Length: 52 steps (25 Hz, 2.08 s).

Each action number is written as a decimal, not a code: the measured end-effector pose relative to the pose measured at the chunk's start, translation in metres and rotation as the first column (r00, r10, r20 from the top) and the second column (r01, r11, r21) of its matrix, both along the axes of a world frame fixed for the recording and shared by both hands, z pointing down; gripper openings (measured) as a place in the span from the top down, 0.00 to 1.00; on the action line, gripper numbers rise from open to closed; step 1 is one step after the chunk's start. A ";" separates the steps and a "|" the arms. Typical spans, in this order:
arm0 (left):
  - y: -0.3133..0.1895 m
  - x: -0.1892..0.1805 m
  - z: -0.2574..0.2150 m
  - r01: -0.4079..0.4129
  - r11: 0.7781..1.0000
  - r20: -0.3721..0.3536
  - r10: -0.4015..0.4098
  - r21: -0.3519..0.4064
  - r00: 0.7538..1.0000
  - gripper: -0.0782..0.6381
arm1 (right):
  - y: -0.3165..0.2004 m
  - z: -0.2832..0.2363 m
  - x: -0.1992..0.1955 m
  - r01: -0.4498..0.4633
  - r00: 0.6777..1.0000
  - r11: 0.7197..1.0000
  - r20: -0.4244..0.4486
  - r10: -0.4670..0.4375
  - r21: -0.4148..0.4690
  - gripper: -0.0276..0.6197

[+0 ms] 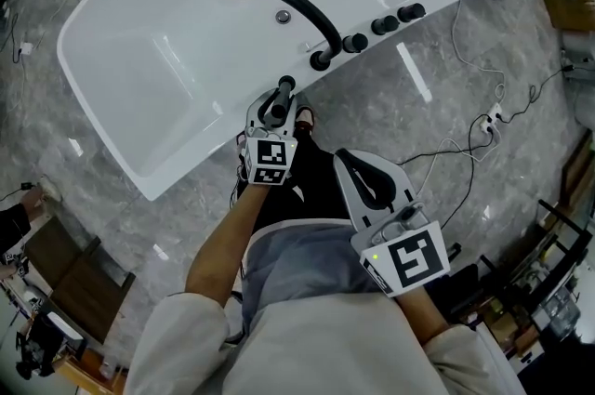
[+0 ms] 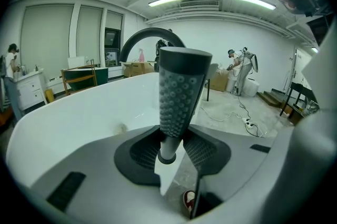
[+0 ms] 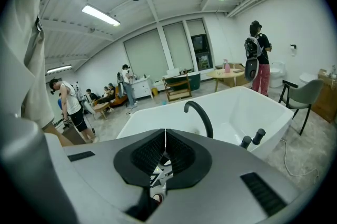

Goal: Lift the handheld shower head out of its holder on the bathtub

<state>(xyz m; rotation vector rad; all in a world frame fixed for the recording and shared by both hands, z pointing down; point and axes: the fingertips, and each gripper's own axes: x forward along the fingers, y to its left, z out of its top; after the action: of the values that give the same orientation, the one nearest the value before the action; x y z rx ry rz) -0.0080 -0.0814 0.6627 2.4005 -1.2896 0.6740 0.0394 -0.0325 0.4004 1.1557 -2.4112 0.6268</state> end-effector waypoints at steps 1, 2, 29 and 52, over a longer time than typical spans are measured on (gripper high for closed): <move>0.000 0.000 -0.001 -0.003 1.000 0.004 0.003 0.000 1.000 0.70 | -0.001 -0.001 -0.001 0.000 1.000 1.000 0.002 0.000 0.002 0.93; 0.001 -0.001 -0.002 -0.005 1.000 0.007 0.005 0.000 1.000 0.70 | -0.001 -0.001 -0.001 0.000 1.000 1.000 0.005 0.000 0.003 0.93; 0.007 -0.007 -0.068 -0.036 0.996 -0.019 0.038 0.077 0.999 0.70 | -0.005 -0.014 -0.001 -0.024 0.999 0.999 0.038 0.022 0.038 0.93; 0.002 -0.008 -0.130 -0.065 0.987 -0.070 0.076 0.145 0.995 0.70 | -0.012 -0.028 0.003 -0.019 0.998 0.997 0.066 0.014 0.077 0.93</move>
<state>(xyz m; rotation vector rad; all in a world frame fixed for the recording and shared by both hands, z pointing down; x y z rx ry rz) -0.0157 -0.0796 0.5327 2.5701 -1.2665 0.5201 0.0429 -0.0442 0.3727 1.2054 -2.5036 0.5895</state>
